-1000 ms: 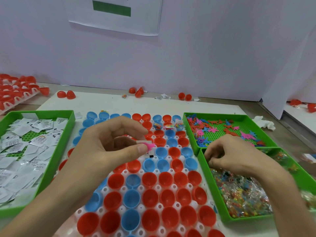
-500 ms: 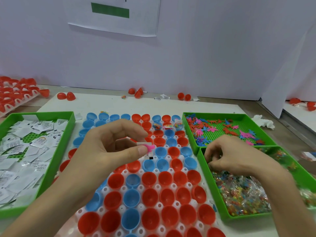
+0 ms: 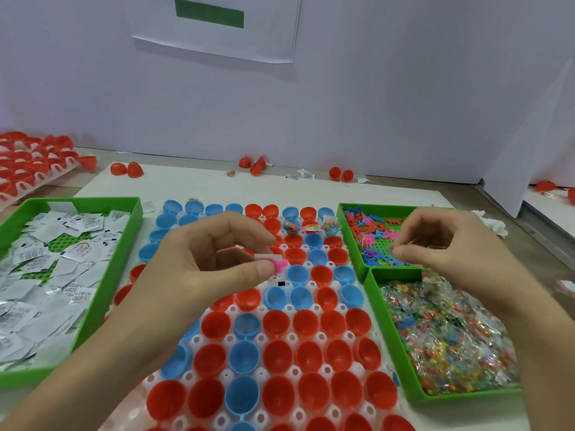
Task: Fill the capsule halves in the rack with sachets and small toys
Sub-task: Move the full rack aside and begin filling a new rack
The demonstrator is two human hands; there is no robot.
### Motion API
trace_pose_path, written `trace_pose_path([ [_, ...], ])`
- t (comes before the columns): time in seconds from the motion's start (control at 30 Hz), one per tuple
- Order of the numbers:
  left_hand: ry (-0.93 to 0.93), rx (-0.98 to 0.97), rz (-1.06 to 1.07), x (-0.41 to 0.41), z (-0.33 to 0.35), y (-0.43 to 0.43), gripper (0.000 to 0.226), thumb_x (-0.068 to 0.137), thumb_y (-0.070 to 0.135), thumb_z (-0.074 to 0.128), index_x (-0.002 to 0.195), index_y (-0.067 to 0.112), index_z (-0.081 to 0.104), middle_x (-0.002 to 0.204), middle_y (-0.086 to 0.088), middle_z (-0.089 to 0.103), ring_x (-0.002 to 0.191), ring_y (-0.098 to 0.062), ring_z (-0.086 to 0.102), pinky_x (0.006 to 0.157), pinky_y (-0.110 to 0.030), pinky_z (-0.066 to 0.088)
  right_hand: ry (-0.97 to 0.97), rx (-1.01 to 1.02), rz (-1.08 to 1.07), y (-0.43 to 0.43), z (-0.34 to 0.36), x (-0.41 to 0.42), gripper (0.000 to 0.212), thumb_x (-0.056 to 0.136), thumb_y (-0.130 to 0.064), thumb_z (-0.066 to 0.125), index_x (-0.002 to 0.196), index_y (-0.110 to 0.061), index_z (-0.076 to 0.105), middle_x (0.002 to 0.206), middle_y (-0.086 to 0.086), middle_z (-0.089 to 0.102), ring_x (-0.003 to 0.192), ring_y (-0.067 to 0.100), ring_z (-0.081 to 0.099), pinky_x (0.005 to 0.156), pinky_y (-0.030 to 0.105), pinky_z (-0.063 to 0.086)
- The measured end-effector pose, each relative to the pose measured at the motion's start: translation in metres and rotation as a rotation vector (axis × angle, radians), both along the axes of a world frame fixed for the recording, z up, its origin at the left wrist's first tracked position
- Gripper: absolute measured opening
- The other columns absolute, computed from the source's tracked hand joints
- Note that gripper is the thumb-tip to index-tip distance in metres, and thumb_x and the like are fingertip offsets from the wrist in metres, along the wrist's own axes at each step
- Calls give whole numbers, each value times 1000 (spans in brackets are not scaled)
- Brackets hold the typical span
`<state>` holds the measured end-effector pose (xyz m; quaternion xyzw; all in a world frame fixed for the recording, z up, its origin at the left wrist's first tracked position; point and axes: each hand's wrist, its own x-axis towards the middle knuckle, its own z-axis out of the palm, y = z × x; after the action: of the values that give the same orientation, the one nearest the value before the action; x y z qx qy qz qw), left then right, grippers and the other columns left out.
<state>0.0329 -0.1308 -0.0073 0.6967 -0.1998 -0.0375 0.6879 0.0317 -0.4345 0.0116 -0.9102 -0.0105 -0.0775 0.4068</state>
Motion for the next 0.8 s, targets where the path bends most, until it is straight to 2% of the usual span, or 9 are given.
trace_pose_path([
  [0.07,-6,-5,-12,-2,0,-1,26,62,30,84,85,25,75,86,-2,73,77,-16,71,70,-20,56,-45,238,74,14,4,-3,22,63,-32,84,81,-24,74,84,0,76,78,12,72,69,19,55],
  [0.1,-9,-9,-13,-3,1,-2,26,62,32,83,85,25,75,86,-3,74,78,-17,71,70,-20,56,-61,317,108,24,4,-5,24,63,-33,82,85,-25,76,87,0,77,80,12,73,69,16,54],
  [0.2,-19,-10,-6,-4,2,-3,26,61,33,84,84,26,75,85,-4,75,78,-18,72,69,-22,57,-73,471,213,60,-2,-10,21,70,-22,81,90,-24,78,87,2,78,77,18,76,69,18,56],
  [0.3,-31,11,11,-5,3,-4,24,62,23,88,82,26,74,82,-2,74,73,-15,70,66,-22,57,-66,565,293,87,-11,-14,17,78,-4,79,88,-18,76,83,3,76,73,21,76,68,21,57],
  [0.4,-48,40,-9,-7,5,-6,20,67,21,85,82,27,73,83,-3,74,74,-18,71,64,-22,56,-35,609,354,99,-15,-17,16,82,2,76,91,-11,75,85,5,75,73,20,75,68,24,59],
  [0.5,-45,65,24,-7,7,-5,26,64,19,90,82,26,73,84,-5,74,74,-22,73,63,-22,56,2,638,363,103,-18,-19,11,88,0,71,94,-7,74,89,4,76,78,20,75,71,27,60],
  [0.57,-37,66,60,-7,7,-5,27,61,18,90,81,27,73,84,-4,74,73,-21,73,64,-22,56,-3,668,352,104,-18,-19,8,89,-6,69,92,-10,75,86,1,75,77,15,73,70,24,58],
  [0.67,-39,60,79,-6,6,-5,22,62,23,82,81,30,73,84,-2,74,75,-21,74,67,-24,58,-23,617,365,106,-17,-20,10,80,-18,75,90,-20,75,88,0,75,81,14,73,72,23,57],
  [0.8,-18,78,97,-5,5,-4,28,60,31,88,84,30,74,86,-4,74,75,-22,73,69,-25,60,-59,634,369,106,-19,-20,14,76,-12,81,87,-18,74,85,2,75,80,13,72,73,20,56],
])
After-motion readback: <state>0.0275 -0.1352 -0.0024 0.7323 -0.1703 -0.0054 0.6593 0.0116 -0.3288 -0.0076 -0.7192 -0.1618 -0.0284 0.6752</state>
